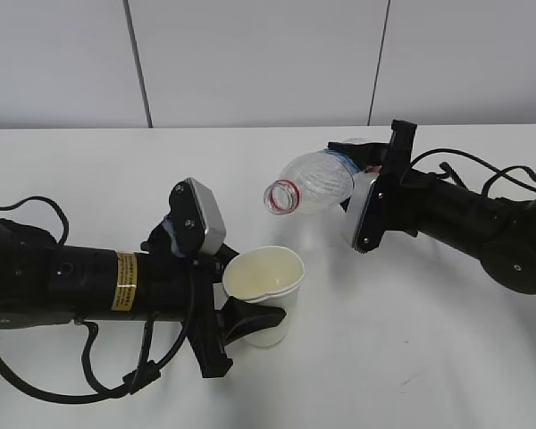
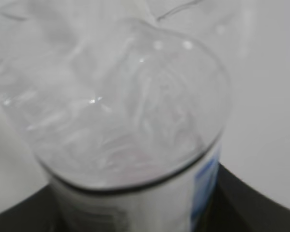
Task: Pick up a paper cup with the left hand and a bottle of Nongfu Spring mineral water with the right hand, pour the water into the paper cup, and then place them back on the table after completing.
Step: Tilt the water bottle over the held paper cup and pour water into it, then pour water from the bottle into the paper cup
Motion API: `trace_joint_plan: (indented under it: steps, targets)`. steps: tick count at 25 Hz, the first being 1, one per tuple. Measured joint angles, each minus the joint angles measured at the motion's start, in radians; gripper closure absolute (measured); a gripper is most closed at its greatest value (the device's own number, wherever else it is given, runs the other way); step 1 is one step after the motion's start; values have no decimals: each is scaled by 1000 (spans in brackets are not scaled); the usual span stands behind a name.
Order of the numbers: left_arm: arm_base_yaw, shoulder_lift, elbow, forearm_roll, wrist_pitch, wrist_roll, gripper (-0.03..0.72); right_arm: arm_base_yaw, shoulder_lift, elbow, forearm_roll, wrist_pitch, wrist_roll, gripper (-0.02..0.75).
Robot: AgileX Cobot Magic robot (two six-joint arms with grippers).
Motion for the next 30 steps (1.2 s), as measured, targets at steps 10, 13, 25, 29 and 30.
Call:
trace_joint_plan:
  steps: [10, 13, 25, 29, 30]
  targets:
    - [0, 0, 0, 1, 0, 0, 293, 0, 0, 0, 2, 0, -139, 354]
    - [0, 0, 0, 1, 3, 0, 293, 0, 0, 0, 2, 0, -179, 356]
    - [0, 0, 0, 1, 15, 0, 293, 0, 0, -2, 2, 0, -325, 358]
    - [0, 0, 0, 4, 15, -2, 293, 0, 0, -18, 2, 0, -353, 358]
    - [0, 0, 0, 7, 16, -3, 293, 0, 0, -25, 2, 0, -356, 358]
